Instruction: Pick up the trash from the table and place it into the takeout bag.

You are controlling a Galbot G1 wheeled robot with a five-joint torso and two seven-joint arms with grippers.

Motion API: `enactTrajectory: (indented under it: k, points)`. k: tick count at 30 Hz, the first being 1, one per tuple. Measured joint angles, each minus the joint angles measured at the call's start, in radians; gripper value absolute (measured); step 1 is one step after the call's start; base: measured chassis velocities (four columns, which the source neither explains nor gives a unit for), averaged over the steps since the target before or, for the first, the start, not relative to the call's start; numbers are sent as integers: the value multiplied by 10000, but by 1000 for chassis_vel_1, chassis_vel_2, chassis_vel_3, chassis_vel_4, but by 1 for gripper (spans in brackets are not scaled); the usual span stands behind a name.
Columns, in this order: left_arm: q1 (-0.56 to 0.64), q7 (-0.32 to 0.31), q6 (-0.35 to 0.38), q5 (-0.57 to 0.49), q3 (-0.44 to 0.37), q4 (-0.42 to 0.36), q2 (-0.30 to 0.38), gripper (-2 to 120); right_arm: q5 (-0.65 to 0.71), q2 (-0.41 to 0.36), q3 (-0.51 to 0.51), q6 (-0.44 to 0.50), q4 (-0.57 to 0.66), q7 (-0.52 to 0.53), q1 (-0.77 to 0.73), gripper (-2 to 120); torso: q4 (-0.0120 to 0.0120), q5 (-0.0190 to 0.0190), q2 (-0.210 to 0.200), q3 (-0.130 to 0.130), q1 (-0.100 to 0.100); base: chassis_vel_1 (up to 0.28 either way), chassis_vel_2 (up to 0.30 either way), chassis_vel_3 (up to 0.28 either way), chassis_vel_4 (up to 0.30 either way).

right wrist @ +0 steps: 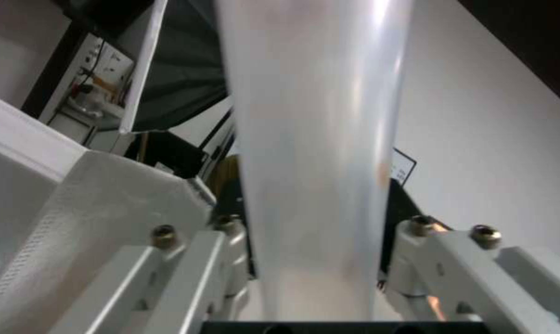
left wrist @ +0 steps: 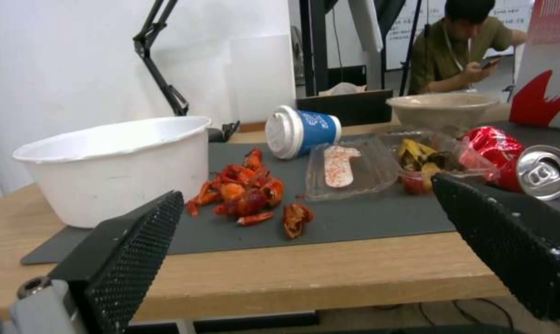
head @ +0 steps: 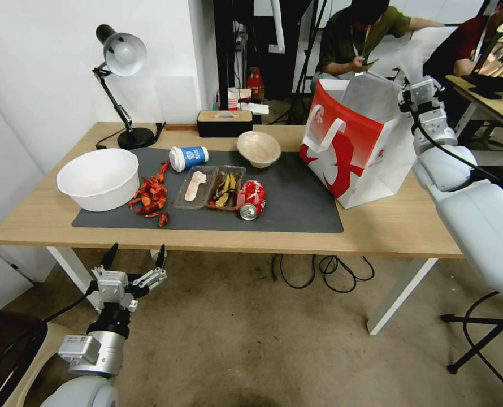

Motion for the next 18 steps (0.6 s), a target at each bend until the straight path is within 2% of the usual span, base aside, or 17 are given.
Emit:
enactTrajectory:
  k: [1, 4, 6, 7, 14, 15, 18]
  points:
    - [8, 0, 0, -6, -4, -10, 2, 100, 60, -8, -37, -83, 45, 0, -11, 38, 0, -1, 0, 0, 0, 0, 0, 0, 0]
    - [17, -1, 0, -14, -6, -27, 3, 100, 93, -13, -79, -149, 74, -3, -22, 45, 1, 0, 0, 0, 0, 0, 0, 0, 0]
    - [23, -1, 0, -22, -5, -30, -1, 100, 175, -20, -137, -235, 127, -9, -40, 57, 1, -2, 0, 0, 0, 0, 0, 0, 0]
    - [23, -1, 0, -22, -5, -30, -1, 100, 175, -20, -137, -235, 127, -9, -40, 57, 1, -2, 0, 0, 0, 0, 0, 0, 0]
    - [7, -2, 12, -39, 21, -42, 0, 100, 319, -122, -263, -370, 361, -89, -70, 83, 0, 0, 0, 0, 0, 0, 0, 0, 0]
    - [7, -2, 12, -39, 21, -42, 0, 100, 319, -122, -263, -370, 361, -89, -70, 83, 0, 0, 0, 0, 0, 0, 0, 0, 0]
    - [-2, -2, 29, -43, 44, -48, -4, 100, 537, -244, -339, -430, 530, -163, 19, 97, 1, 0, 0, 0, 0, 0, 0, 0, 0]
